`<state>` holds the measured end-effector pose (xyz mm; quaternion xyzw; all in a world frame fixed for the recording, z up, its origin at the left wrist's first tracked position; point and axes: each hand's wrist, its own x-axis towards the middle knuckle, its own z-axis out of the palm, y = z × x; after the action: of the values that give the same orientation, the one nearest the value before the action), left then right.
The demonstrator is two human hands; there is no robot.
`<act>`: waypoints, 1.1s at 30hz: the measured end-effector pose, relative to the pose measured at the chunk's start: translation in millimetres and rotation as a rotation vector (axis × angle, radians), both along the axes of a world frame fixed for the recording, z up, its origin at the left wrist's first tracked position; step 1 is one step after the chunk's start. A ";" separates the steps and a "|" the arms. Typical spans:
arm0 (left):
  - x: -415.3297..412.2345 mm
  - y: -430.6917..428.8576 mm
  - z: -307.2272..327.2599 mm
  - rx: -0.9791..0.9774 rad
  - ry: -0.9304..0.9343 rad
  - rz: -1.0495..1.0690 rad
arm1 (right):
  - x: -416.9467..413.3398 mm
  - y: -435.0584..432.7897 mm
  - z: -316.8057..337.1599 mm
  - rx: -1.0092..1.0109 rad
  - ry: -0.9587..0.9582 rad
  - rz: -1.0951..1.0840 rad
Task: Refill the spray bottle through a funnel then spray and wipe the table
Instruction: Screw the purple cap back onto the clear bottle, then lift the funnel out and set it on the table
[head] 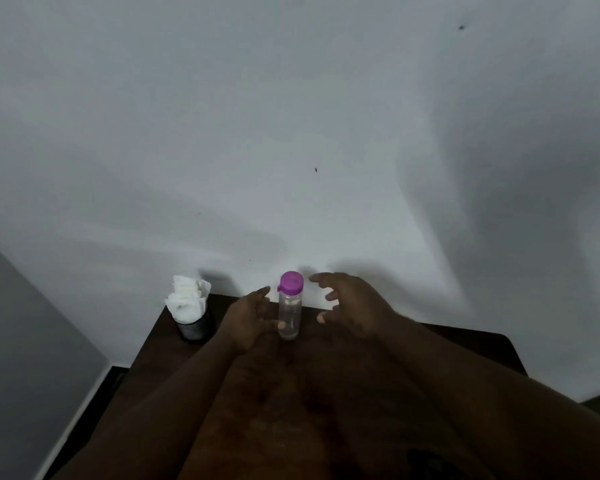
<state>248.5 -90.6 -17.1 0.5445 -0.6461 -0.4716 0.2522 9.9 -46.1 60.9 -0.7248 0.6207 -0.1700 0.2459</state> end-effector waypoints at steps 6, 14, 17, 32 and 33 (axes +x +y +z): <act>-11.8 123.4 10.4 -0.069 0.059 0.092 | -36.3 94.9 15.3 -0.010 -0.134 0.037; -32.2 270.6 16.3 0.196 0.198 -0.022 | -77.1 230.8 1.6 -0.023 -0.214 0.054; -38.8 293.4 22.4 0.196 0.183 -0.053 | -86.5 269.7 -22.1 -0.048 -0.234 0.075; -54.0 310.6 22.2 -0.321 0.035 -0.016 | -63.1 307.6 -64.5 -0.347 -0.130 0.061; -52.1 310.4 21.4 -0.349 0.024 -0.023 | -64.4 307.9 -63.2 -0.346 -0.144 0.079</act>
<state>196.4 219.8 4.2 0.4793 -0.7215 -0.3614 0.3451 -54.5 261.8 -2.3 -0.7659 0.5341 -0.3161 0.1677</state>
